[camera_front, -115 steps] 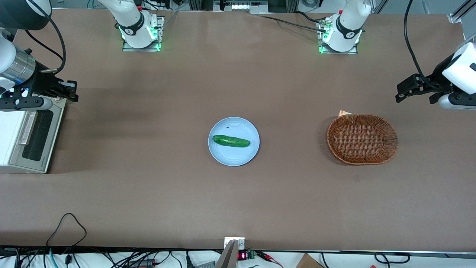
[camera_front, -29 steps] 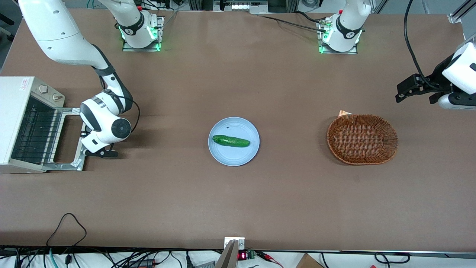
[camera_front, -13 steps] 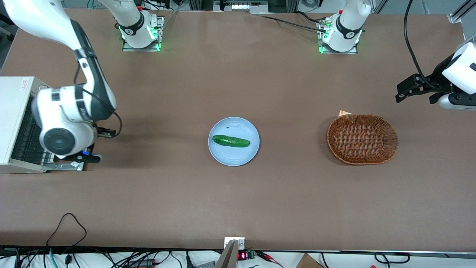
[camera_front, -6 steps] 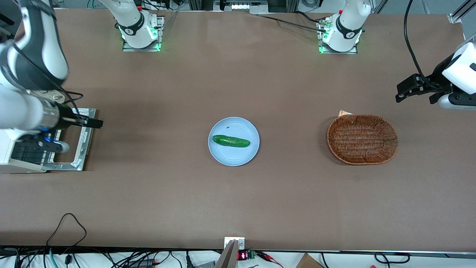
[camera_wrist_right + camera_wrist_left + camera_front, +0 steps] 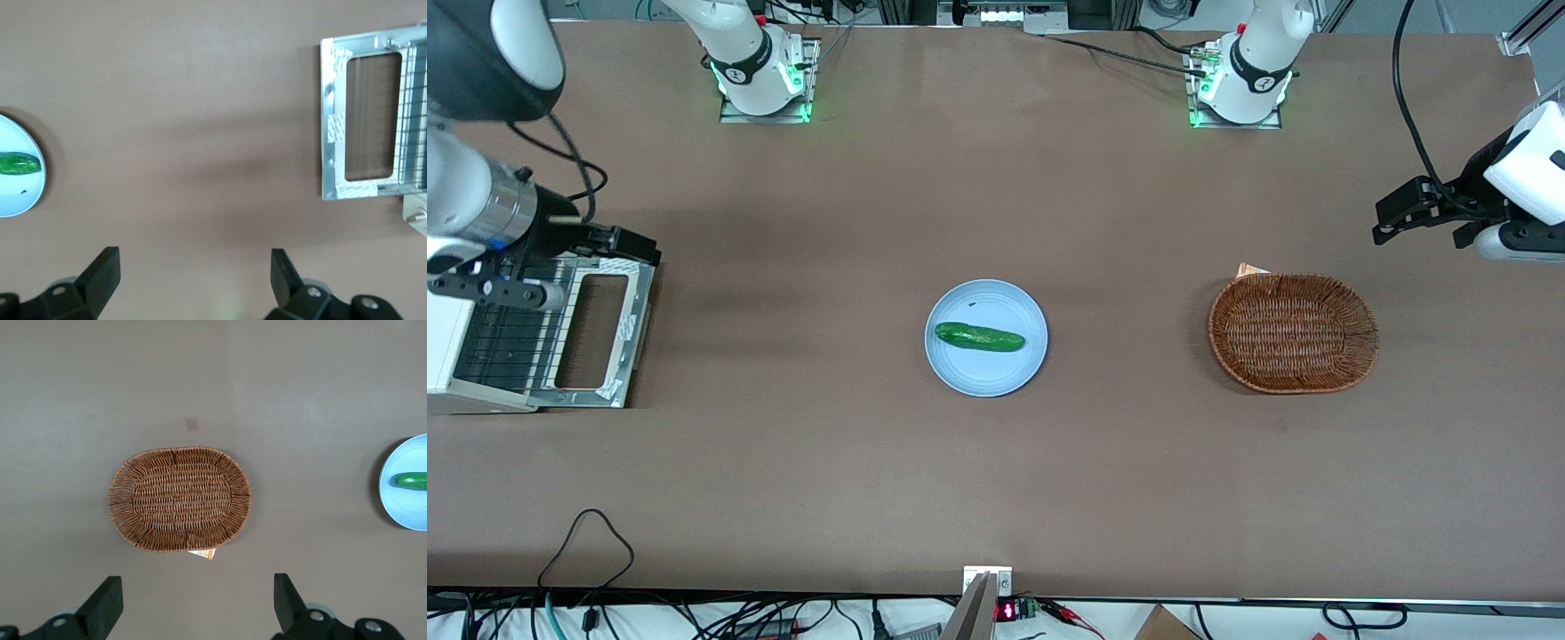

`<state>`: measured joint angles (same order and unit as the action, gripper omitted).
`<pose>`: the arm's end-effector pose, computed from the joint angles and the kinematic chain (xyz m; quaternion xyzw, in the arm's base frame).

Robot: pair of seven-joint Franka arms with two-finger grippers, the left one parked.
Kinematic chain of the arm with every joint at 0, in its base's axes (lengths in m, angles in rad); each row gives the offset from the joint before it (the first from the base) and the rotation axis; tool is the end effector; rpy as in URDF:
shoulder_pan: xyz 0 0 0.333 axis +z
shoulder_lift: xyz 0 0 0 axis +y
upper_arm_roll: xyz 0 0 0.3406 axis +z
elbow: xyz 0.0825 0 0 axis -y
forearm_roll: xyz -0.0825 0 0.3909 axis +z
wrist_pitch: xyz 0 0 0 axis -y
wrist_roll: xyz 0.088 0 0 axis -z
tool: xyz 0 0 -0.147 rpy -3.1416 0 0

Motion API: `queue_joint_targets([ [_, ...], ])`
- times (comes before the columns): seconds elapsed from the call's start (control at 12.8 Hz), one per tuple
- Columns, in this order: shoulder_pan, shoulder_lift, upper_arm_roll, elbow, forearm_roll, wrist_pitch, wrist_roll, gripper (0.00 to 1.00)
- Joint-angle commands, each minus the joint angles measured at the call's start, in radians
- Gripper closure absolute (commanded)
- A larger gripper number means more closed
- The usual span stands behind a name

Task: Open oven door with right arm only

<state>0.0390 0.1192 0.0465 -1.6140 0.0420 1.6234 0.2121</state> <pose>0.5903 0.0553 0.5241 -0.9961 0.0654 0.0577 0.0153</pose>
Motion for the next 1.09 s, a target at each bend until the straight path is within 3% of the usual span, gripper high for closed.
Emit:
queue_joint_targets([
  [0.0,0.058,-0.115,-0.059,-0.152,0.019,0.115,-0.025,0.0],
  [1.01,0.033,-0.128,-0.059,-0.156,0.012,0.101,-0.132,0.0],
])
